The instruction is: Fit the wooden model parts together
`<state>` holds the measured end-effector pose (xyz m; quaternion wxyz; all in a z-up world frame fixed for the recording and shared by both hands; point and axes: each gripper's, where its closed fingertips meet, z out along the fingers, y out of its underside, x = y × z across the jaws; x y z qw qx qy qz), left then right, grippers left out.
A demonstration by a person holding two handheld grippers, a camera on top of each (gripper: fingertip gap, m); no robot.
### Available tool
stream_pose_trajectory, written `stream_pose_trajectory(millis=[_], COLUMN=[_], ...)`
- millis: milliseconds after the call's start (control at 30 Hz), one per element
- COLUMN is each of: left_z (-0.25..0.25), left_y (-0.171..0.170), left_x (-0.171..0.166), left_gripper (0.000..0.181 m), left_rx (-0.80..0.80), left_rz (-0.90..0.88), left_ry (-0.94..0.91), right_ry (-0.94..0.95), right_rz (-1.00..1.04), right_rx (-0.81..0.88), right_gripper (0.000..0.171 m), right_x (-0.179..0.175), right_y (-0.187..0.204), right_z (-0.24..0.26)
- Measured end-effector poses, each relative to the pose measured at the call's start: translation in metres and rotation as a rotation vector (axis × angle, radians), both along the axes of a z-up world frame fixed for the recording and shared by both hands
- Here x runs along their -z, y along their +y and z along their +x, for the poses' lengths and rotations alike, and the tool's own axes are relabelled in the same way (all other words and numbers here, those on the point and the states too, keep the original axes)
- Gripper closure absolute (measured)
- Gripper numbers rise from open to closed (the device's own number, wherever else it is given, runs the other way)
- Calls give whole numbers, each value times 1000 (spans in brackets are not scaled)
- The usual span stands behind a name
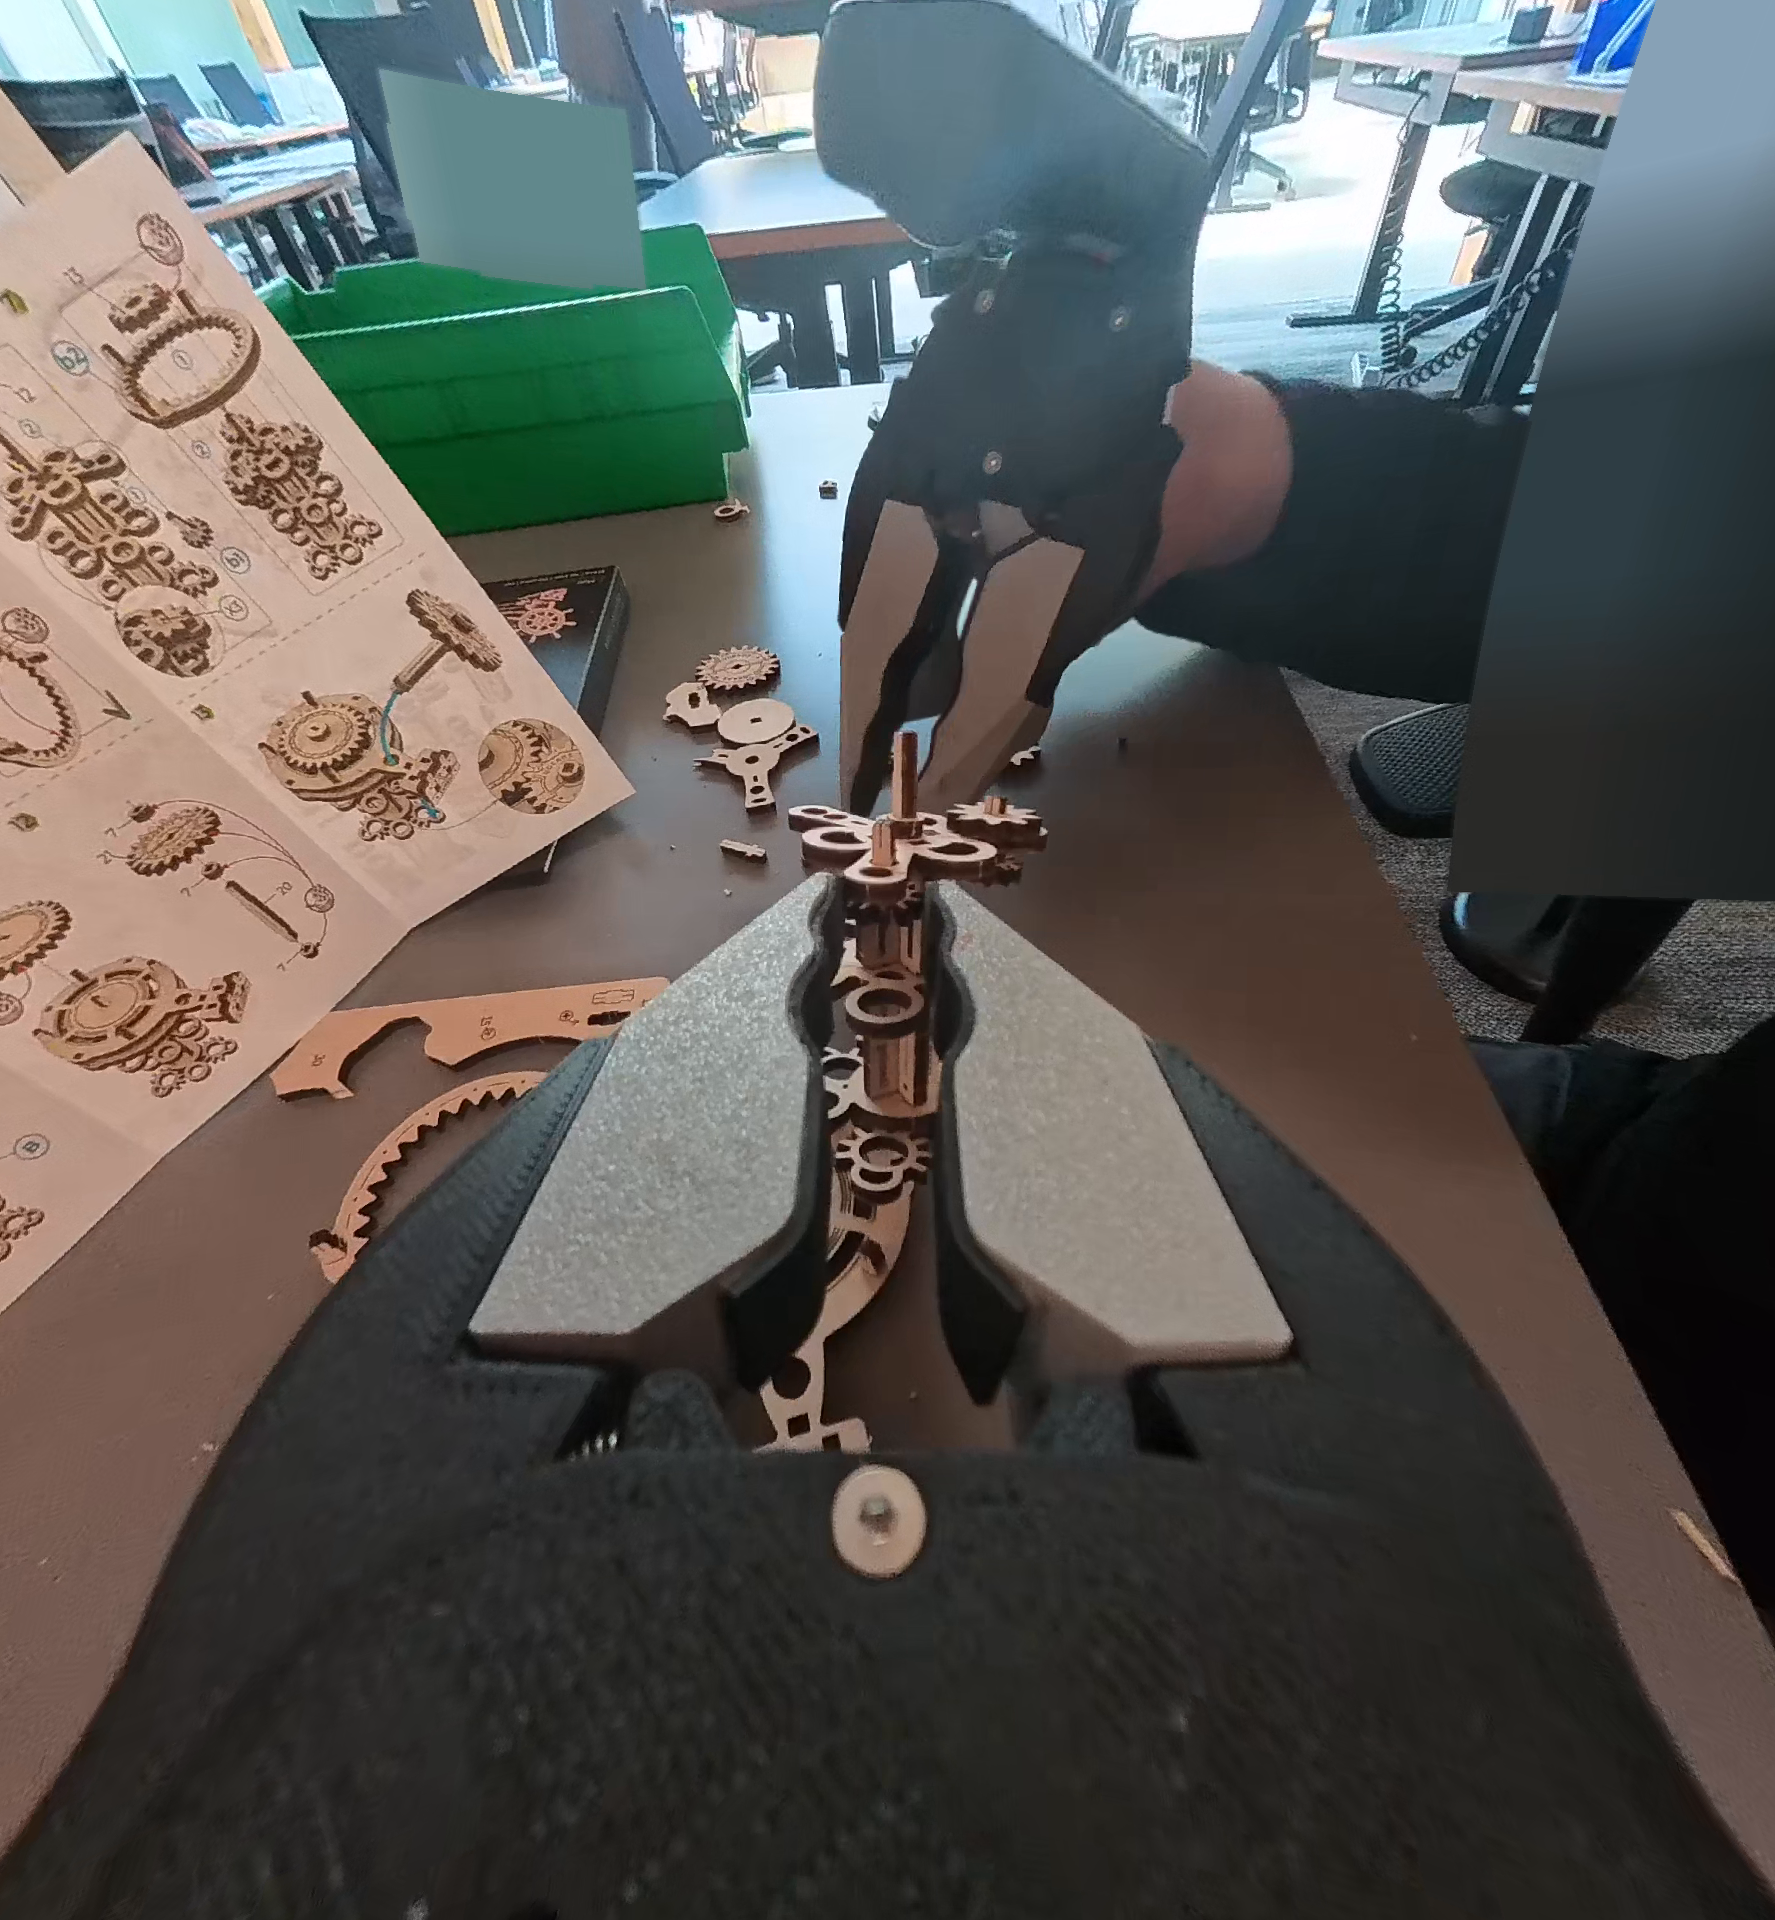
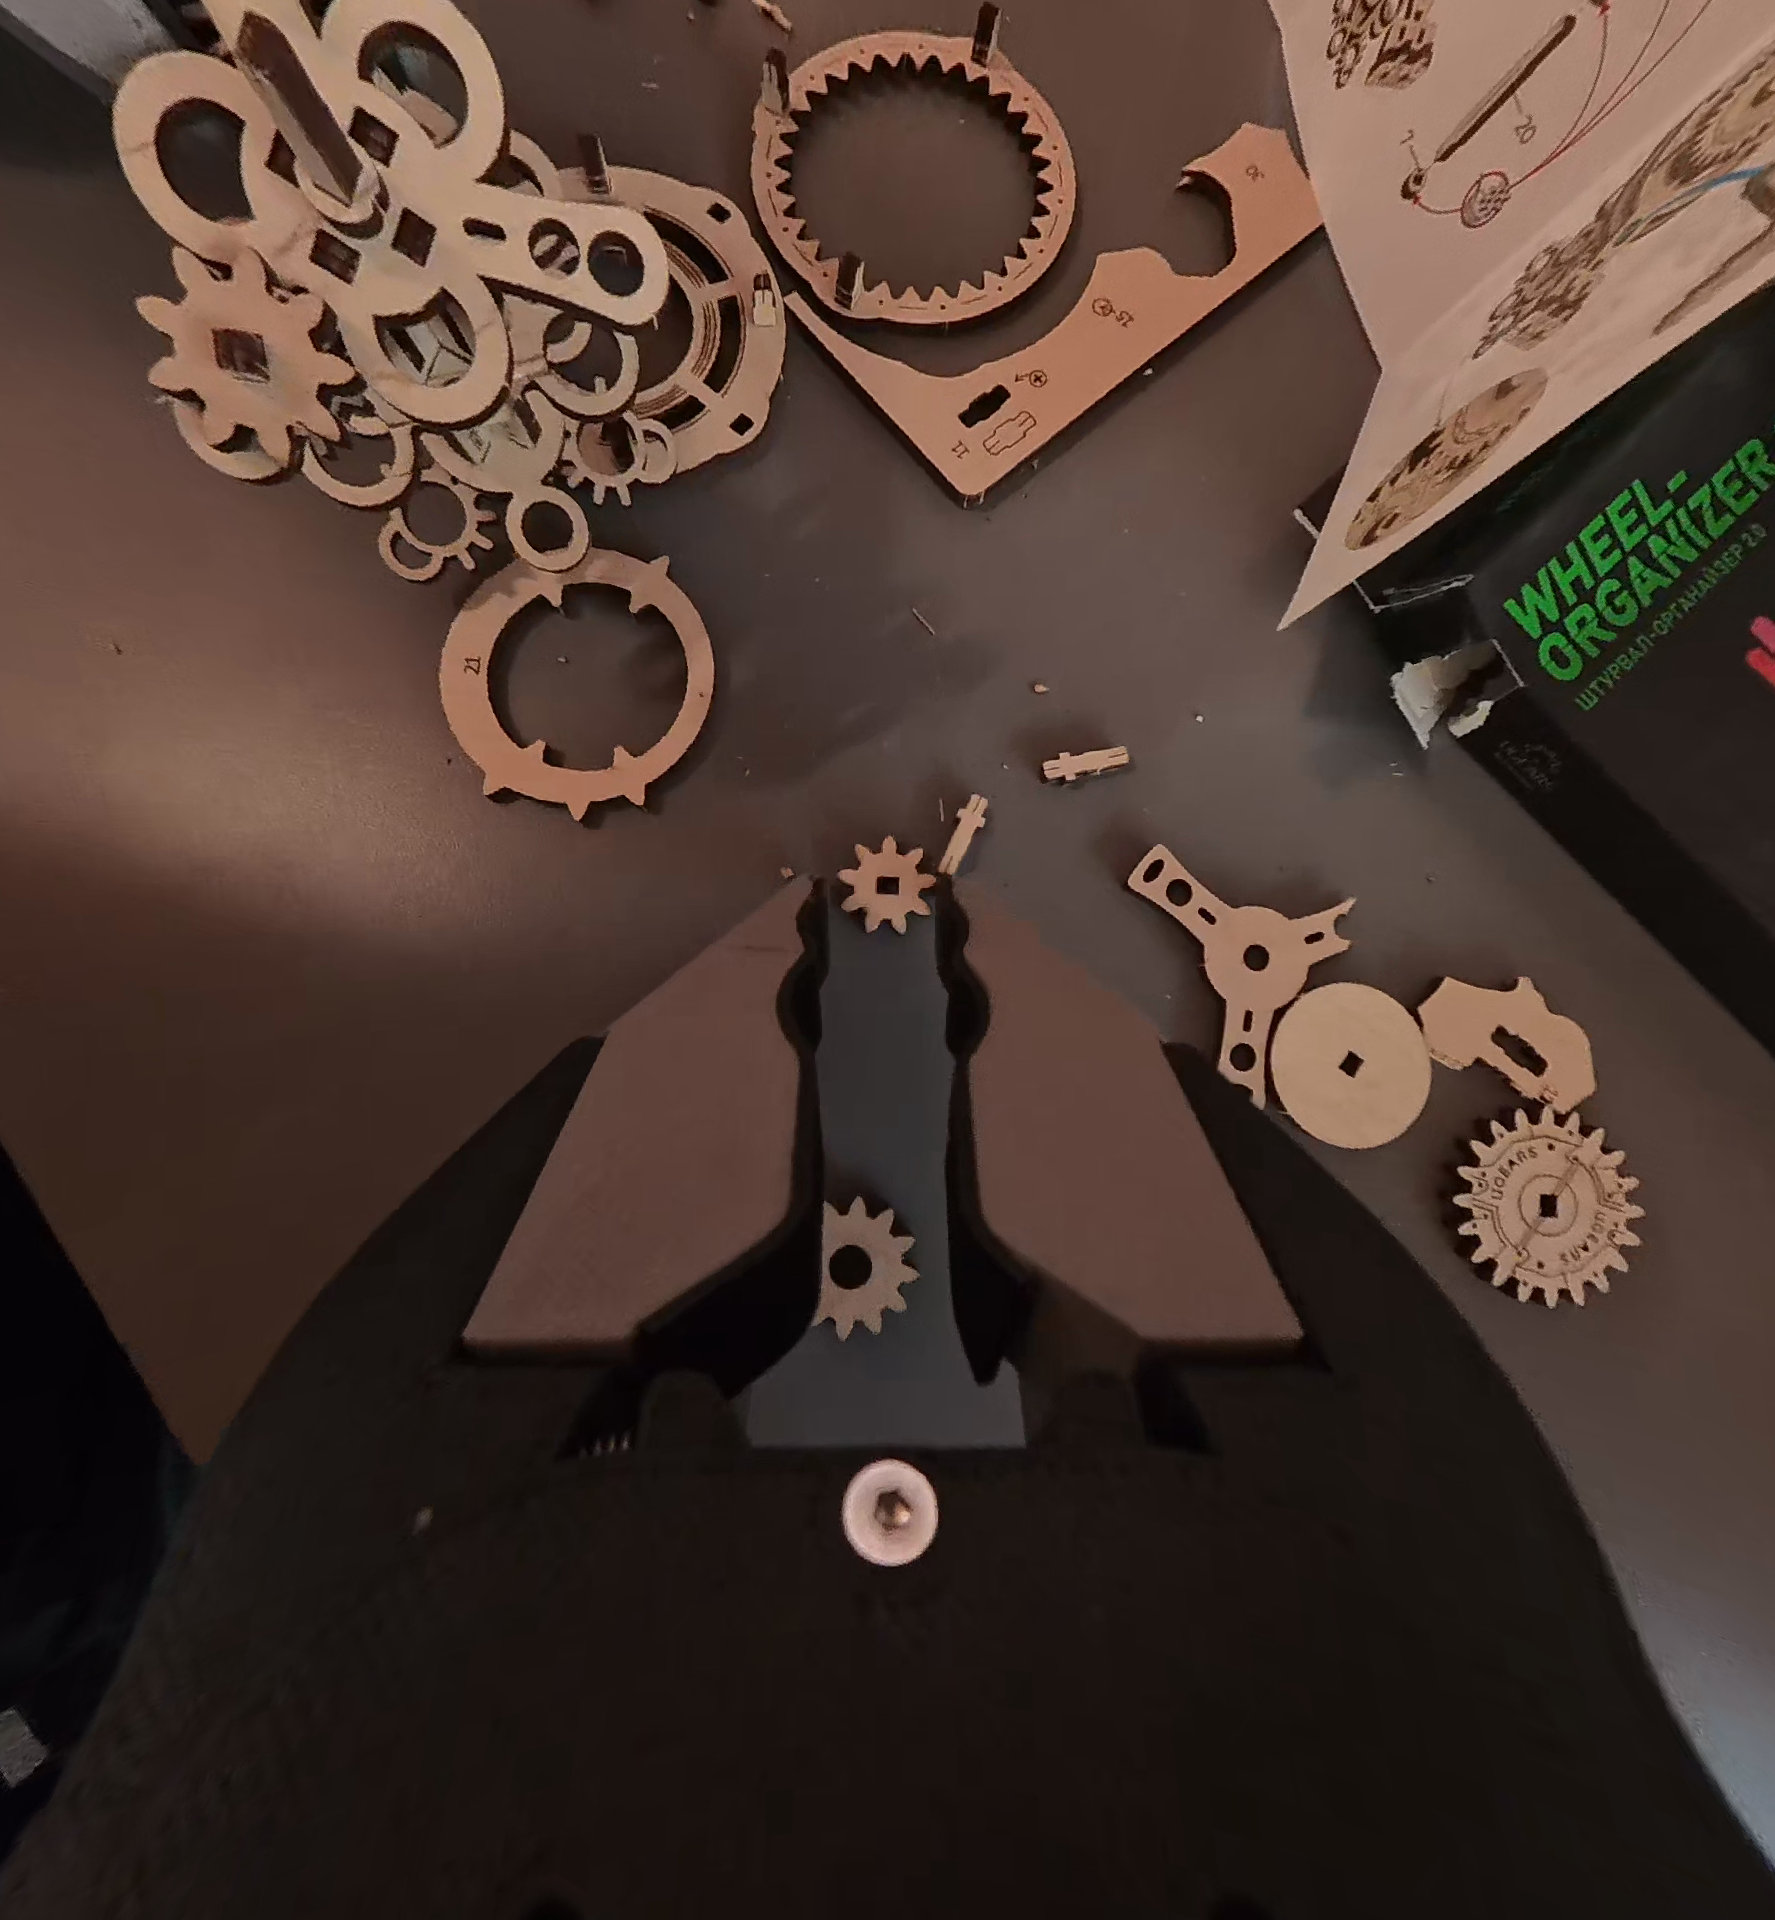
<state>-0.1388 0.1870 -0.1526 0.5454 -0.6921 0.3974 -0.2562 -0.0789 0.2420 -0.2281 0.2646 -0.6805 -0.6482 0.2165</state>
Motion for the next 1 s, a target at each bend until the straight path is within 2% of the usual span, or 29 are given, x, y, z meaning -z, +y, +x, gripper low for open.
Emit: stream_pose_trajectory(millis=[233,533,833,1000], left_z=[0,0,1,1], left_y=[0,0,0,0], left_x=[0,0,1,1], left_gripper=[170,170,170,170], left_rx=[1,0,2,3], left_rz=[1,1,1,2], left_ry=[2,2,5,6], right_ry=[26,190,33,-5], right_rz=[-19,-27,124,135], right_rx=[-15,-112,-156,-162], right_gripper=[158,158,158,158], right_x=[-4,-35,-12,-3], right_y=[-4,-23,-25,-25], right_z=[0,-6,1,4])
